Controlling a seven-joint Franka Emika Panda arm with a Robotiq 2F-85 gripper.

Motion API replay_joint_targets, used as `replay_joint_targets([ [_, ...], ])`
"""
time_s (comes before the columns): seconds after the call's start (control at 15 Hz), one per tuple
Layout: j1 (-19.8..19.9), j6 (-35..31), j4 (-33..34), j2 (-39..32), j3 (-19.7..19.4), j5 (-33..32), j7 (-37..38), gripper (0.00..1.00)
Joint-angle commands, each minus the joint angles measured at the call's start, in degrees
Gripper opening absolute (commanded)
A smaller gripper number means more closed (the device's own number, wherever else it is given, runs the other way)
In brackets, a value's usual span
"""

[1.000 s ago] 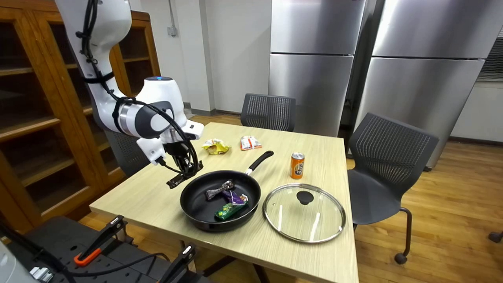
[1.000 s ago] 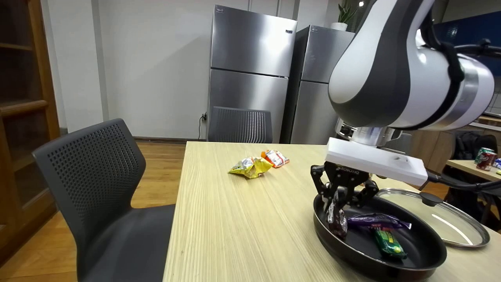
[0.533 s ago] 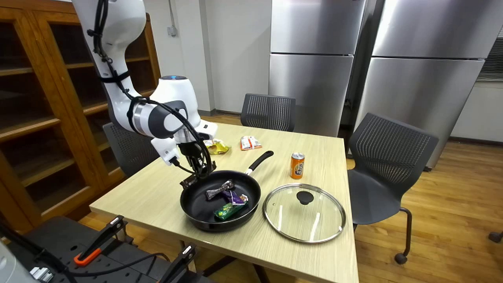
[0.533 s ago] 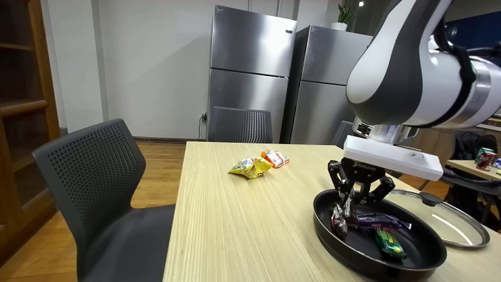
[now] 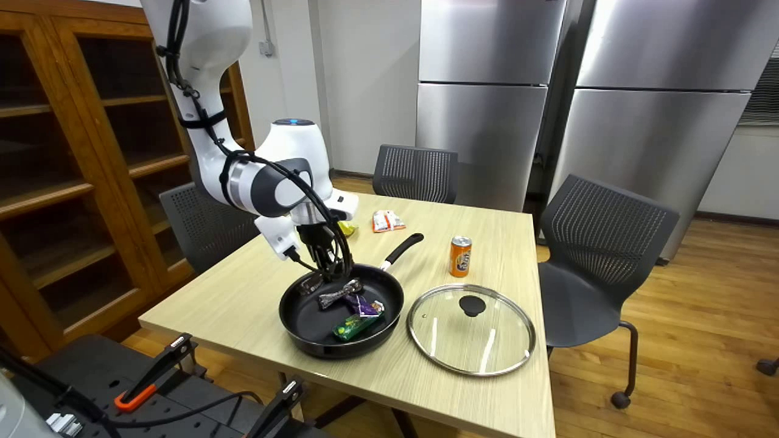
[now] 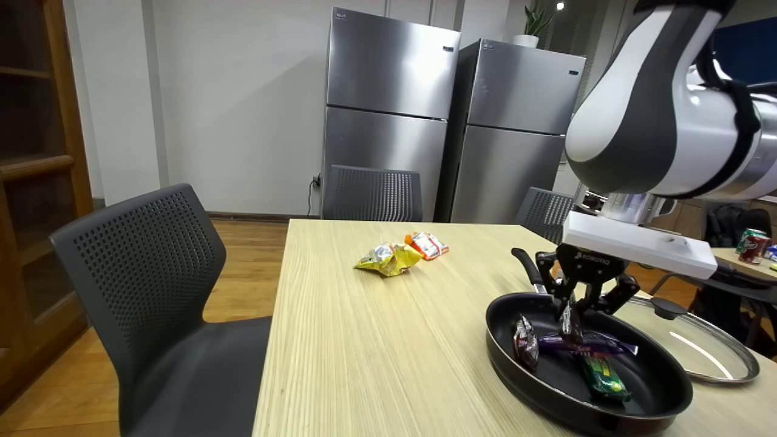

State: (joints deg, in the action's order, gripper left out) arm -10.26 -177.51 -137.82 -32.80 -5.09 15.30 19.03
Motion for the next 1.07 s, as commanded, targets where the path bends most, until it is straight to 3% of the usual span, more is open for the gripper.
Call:
replay_joint_targets([
  [0.0, 3.87, 2.24, 0.53, 0.57, 2.77, -1.08, -2.34, 0.04],
  [0.33, 6.51, 2.57, 0.57, 0.06, 4.94, -0.85, -3.49, 0.04],
  [0.4, 6.60, 2.65, 0.51, 0.07, 5.02, -0.79, -3.43, 0.40],
  [0.47, 6.61, 2.66, 0.49, 0.08, 5.06, -0.76, -3.35, 0.41],
  [1.0, 6.34, 1.97, 0.01, 0.67, 5.17, -0.68, -3.15, 0.99],
])
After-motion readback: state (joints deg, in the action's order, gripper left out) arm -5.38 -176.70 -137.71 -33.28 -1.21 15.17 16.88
